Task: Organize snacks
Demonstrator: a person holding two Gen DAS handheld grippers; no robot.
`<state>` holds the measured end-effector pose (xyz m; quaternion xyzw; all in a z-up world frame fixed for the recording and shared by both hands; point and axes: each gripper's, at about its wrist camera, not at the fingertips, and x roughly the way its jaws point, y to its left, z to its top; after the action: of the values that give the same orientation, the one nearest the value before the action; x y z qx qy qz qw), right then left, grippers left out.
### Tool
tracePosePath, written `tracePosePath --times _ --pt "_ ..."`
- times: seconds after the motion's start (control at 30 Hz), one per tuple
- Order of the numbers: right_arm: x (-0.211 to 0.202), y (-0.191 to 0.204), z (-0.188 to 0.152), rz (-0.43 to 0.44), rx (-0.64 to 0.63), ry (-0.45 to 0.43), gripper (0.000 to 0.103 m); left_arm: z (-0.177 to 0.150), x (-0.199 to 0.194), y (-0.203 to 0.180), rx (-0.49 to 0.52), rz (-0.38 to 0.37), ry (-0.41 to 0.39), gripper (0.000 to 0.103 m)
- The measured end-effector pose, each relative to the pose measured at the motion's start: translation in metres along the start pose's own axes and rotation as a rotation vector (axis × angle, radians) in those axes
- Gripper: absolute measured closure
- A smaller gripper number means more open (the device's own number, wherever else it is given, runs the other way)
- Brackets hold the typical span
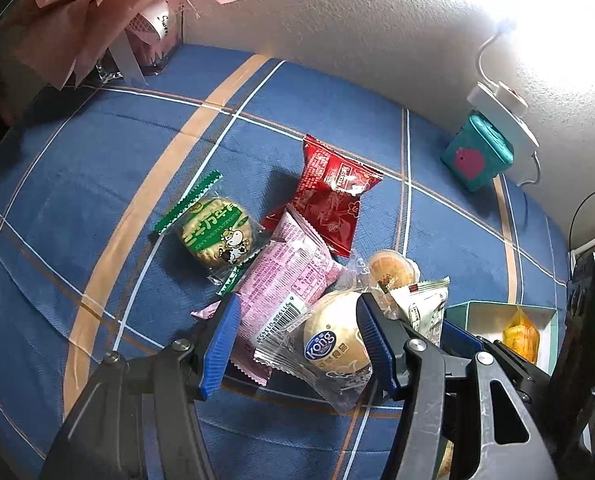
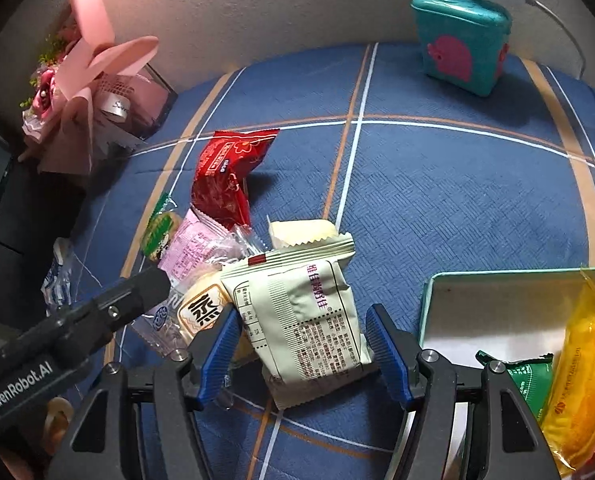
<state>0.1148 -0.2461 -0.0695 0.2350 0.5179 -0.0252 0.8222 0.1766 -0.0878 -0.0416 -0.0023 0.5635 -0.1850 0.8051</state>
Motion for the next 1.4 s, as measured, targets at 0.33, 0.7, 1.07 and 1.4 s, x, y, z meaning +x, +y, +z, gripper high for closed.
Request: tracePosePath --times 0.33,0.7,1.07,1.4 --pt "-0.006 -0.001 -0.014 -0.036 0.012 -0.008 0.046 0.001 -0.006 -0.001 0.017 -0.012 -0.006 0.042" --pt "-0.031 -0.005 -0.033 -0.024 0.116 -0.020 0.048 0.000 -0.007 -0.012 0.072 -0.024 -0.003 0.042" --pt "-0.072 -0.005 -0.051 -0.084 0.196 -0.040 0.048 -0.007 -0.002 -0.031 0.180 -0.009 0.023 0.042" --pt "-0.101 -0.023 -0.068 -0.103 0.262 -0.057 0.048 -0.020 0.014 -0.054 0.312 0.072 0.043 0.042"
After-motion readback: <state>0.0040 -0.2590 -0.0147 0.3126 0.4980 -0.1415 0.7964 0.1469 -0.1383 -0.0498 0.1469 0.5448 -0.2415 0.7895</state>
